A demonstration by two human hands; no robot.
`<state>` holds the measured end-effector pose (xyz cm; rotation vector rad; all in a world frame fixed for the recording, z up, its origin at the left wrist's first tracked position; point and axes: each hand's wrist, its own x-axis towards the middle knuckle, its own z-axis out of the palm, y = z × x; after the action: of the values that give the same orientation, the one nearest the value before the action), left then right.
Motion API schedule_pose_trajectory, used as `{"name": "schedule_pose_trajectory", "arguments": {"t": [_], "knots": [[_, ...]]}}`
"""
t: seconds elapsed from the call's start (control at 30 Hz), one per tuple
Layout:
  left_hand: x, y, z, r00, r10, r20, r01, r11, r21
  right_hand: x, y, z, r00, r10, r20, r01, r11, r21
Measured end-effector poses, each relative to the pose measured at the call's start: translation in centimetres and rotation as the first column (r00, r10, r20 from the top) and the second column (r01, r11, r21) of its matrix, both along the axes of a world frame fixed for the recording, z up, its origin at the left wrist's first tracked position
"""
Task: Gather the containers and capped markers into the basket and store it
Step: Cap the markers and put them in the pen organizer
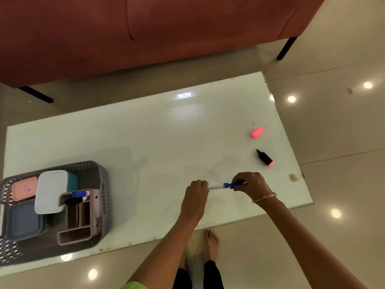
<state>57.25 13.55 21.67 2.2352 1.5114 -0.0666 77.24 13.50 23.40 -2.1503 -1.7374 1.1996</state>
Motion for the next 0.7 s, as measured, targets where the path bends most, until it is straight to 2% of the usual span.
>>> {"name": "schedule_pose_trajectory", "arguments": {"t": [0.17,0.37,0.53,0.7], "knots": [[-1.6,0.4,1.1,0.997,0.026,0.078,-0.03,0.999,0.045,-2.5,1.5,1.0,0.998,0.066,0.007,-0.066,0.997,0.037],[-4.4,0.6,2.0,0.997,0.072,0.021,-0.073,0.994,0.08,-3.5,1.9,2.2,0.999,0.003,0.035,-0.007,0.994,0.113],[-6.0,0.4,2.7,0.996,0.075,0.053,-0.08,0.992,0.101,-4.5,2.0,2.8,0.996,0.051,0.067,-0.054,0.997,0.048],[-6.7,-0.1,3.8,0.989,0.077,0.125,-0.087,0.993,0.074,-6.8,2.2,3.6,0.99,0.126,0.061,-0.129,0.99,0.049]]}}
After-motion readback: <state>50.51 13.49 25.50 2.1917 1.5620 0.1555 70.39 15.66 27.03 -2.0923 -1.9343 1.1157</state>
